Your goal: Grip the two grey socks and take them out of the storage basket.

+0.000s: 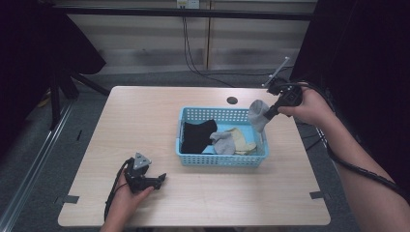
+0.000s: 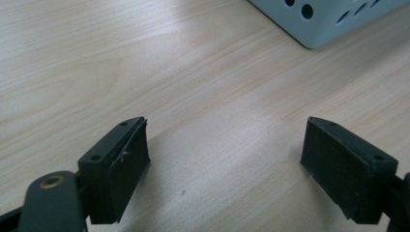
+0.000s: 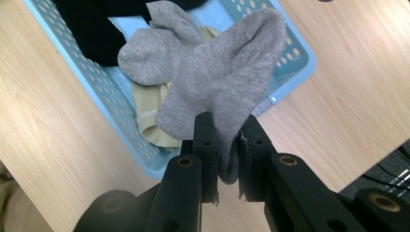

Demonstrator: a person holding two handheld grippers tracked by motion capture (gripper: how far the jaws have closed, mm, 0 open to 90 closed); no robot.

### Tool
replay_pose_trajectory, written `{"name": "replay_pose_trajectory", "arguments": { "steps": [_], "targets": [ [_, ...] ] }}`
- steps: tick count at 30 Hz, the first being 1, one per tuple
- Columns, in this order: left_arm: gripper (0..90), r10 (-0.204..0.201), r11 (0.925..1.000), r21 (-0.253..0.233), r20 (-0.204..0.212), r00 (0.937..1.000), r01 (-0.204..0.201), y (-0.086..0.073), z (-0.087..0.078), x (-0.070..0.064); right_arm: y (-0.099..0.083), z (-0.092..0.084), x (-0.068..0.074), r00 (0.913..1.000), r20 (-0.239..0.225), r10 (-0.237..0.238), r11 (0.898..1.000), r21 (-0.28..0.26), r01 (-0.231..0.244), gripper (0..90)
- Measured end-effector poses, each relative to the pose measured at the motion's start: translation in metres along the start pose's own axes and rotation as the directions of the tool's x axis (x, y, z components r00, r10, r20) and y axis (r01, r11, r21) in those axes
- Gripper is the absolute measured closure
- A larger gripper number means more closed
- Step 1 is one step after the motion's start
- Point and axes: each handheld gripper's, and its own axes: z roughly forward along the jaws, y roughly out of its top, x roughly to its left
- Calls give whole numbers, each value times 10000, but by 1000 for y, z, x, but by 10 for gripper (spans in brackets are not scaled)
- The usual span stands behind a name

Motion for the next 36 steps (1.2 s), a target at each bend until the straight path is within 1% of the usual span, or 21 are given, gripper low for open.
{"name": "replay_pose_trajectory", "arguments": {
  "steps": [5,7,8,11,14,15,20,24,25,27,31,34,36],
  "targets": [
    [165,-2,10000,0,0,10000,2,0,0,0,-11,-4,-9,9994,106,321,9995,-35,-320,803],
    [165,-2,10000,1,1,10000,2,0,0,0,-16,-4,-13,9988,276,404,9992,-68,-402,804],
    [165,-2,10000,1,-1,10000,2,0,0,0,-18,-4,-14,9984,276,486,9988,-72,-485,804],
    [165,-4,10000,-1,1,10000,4,0,0,0,-26,-5,-19,9971,322,690,9976,35,-692,803],
    [165,-6,10000,-2,-1,10000,6,0,0,0,-31,-5,-24,9972,333,676,9977,34,-678,803],
    [165,-2,10000,0,0,10000,2,0,0,0,-34,-5,-25,9964,333,781,9969,73,-784,803],
    [165,-2,10000,0,0,10000,2,0,0,0,-44,-1,-31,9950,377,923,9956,116,-928,801],
    [165,-3,10000,0,-2,10000,3,0,0,0,-53,10,-35,9928,333,1152,9931,187,-1158,799],
    [165,0,10000,0,-1,10000,0,0,0,0,-55,12,-36,9928,254,1174,9928,218,-1179,799],
    [165,2,10000,2,-1,10000,-2,0,0,0,-59,21,-38,9912,196,1312,9910,256,-1317,800],
    [165,-10,10000,-20,-12,10000,10,0,0,0,-66,38,-42,9906,115,1362,9891,551,-1366,803],
    [165,-3,10000,-25,-13,10000,3,0,0,0,-70,50,-43,9885,97,1506,9860,715,-1509,803],
    [165,-30,10000,-55,-16,10000,30,0,0,0,-72,57,-44,9891,104,1472,9860,782,-1476,803]
  ]
}}
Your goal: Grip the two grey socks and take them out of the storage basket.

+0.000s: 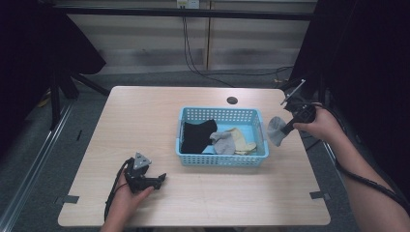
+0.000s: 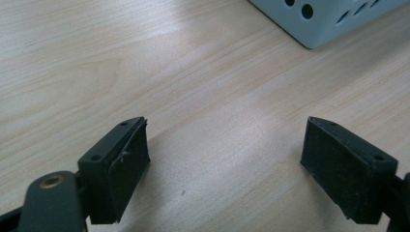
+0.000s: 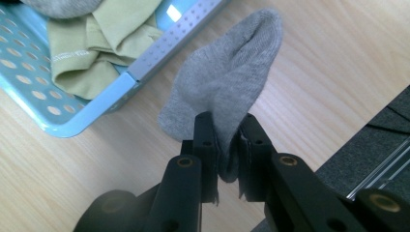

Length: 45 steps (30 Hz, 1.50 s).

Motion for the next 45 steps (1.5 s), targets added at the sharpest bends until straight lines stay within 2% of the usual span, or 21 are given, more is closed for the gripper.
{"name": "replay_pose_trajectory", "arguments": {
  "steps": [10,19,23,28,35,40,45],
  "targets": [
    [165,5,10000,12,-4,10000,-5,0,0,0,-4,31,3,9998,-210,-6,9992,394,14,803],
    [165,9,10000,15,-2,10000,-9,0,0,0,-4,50,8,9984,-558,-118,9993,361,138,802],
    [165,28,10000,33,6,10000,-28,0,0,0,-4,53,9,9982,-594,-118,9995,279,135,726],
    [165,25,10000,32,10,10000,-25,0,0,0,-6,48,8,9991,-415,-80,9992,397,97,635],
    [165,26,10000,33,7,10000,-26,0,0,0,-9,32,6,9997,-208,152,9998,146,-149,549],
    [165,2,10000,31,12,10000,-2,0,0,0,-6,24,10,9998,-187,69,10000,-5,-69,517],
    [164,32,10000,31,0,10000,-32,0,0,0,6,11,19,9995,-133,-289,9995,-135,287,494]
  ]
}}
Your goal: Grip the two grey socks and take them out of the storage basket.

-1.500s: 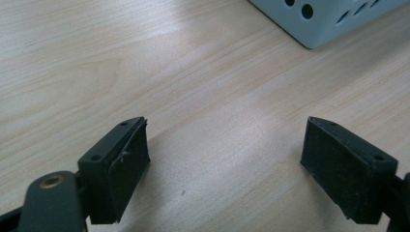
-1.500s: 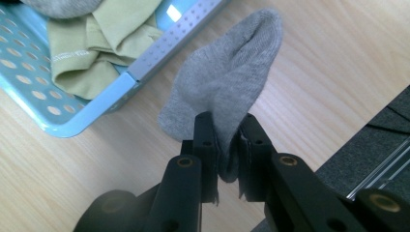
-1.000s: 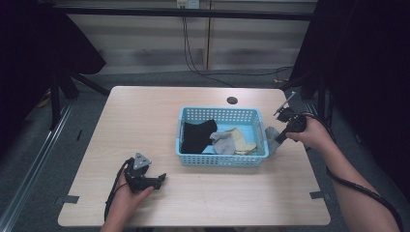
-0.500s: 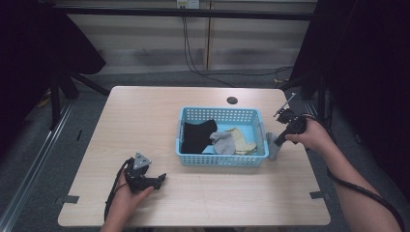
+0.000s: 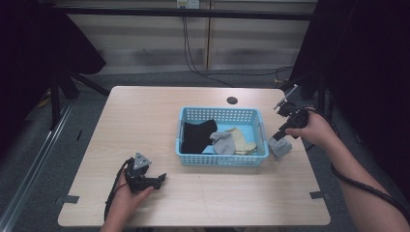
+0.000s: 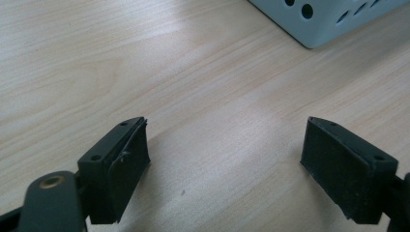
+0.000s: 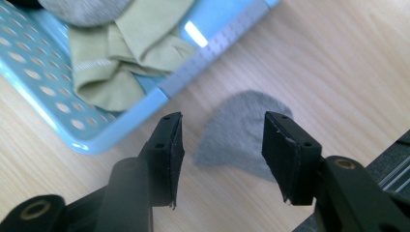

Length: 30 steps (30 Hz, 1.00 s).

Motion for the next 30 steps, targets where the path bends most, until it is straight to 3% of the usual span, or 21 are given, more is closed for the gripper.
{"name": "replay_pose_trajectory", "arguments": {
  "steps": [5,9,20,30],
  "targets": [
    [164,-2,10000,0,13,10000,2,0,0,0,19,-9,14,9997,-86,-243,9994,-229,241,471],
    [164,-8,10000,7,13,10000,8,0,0,0,34,-5,26,9987,-240,-456,9984,-338,448,465],
    [162,6,10000,3,9,10000,-6,0,0,0,74,28,54,9912,-613,-1176,9913,-667,1135,447],
    [160,-82,10000,7,23,10000,82,0,0,-1,90,60,70,9857,-1026,-1339,9893,-723,1269,432]
  ]
}}
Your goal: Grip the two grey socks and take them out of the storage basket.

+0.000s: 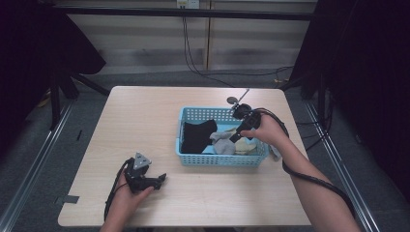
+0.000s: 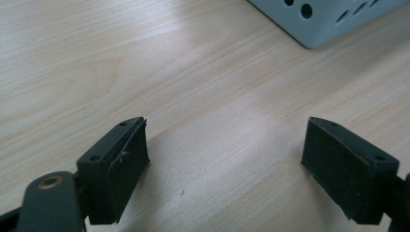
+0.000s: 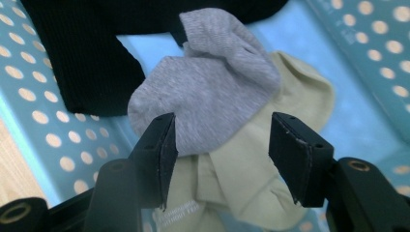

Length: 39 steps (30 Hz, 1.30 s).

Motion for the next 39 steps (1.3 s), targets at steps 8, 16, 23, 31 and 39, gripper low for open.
{"name": "replay_pose_trajectory", "arguments": {
  "steps": [8,16,23,31,39],
  "targets": [
    [160,4,10000,-2,8,10000,-4,0,0,0,9,20,5,9997,-222,-90,9998,171,94,432],
    [160,65,10000,0,-2,10000,-65,0,0,0,10,47,12,9987,-492,-114,9987,482,137,424],
    [160,70,10000,4,3,10000,-70,0,0,0,10,60,14,9990,-397,-186,9969,754,215,515],
    [160,71,10000,4,1,10000,-71,0,0,0,14,55,20,9976,-55,-696,9906,1174,698,794],
    [160,34,10000,-6,4,10000,-34,0,0,0,12,32,17,9981,-307,-531,9929,1046,560,821]
  ]
}}
